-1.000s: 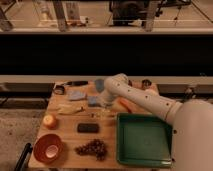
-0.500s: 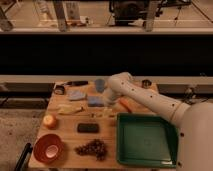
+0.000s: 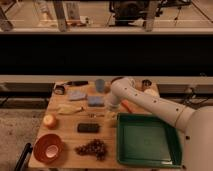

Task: Place fork in metal cup

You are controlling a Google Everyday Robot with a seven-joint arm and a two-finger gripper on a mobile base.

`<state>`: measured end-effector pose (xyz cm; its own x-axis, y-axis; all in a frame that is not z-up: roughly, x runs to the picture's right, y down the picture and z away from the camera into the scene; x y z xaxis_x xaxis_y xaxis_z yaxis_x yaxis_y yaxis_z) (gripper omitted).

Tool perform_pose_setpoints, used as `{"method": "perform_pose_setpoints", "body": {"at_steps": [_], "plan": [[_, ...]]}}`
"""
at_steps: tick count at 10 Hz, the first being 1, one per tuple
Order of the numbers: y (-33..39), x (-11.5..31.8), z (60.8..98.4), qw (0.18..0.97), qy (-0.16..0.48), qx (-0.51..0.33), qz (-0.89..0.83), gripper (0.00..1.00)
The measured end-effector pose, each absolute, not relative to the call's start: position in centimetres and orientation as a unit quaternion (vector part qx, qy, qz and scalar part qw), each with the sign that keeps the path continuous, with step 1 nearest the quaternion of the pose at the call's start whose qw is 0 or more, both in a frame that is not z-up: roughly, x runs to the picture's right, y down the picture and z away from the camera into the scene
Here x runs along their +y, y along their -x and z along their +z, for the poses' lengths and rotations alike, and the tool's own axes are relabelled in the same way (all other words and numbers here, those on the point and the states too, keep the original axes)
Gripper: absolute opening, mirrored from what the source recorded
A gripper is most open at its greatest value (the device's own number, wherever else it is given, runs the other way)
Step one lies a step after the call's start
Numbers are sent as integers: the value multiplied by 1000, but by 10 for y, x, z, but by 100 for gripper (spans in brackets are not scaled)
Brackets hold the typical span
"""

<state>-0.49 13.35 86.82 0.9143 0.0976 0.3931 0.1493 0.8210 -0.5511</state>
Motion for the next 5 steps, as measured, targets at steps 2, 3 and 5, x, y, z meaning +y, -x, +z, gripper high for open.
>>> {"method": "perform_pose_setpoints", "body": {"at_steps": [2, 3, 5], "plan": [[14, 140, 873, 929, 304, -212, -17, 78], [18, 141, 875, 928, 306, -214, -20, 72], [21, 141, 878, 927, 306, -217, -22, 56]]}}
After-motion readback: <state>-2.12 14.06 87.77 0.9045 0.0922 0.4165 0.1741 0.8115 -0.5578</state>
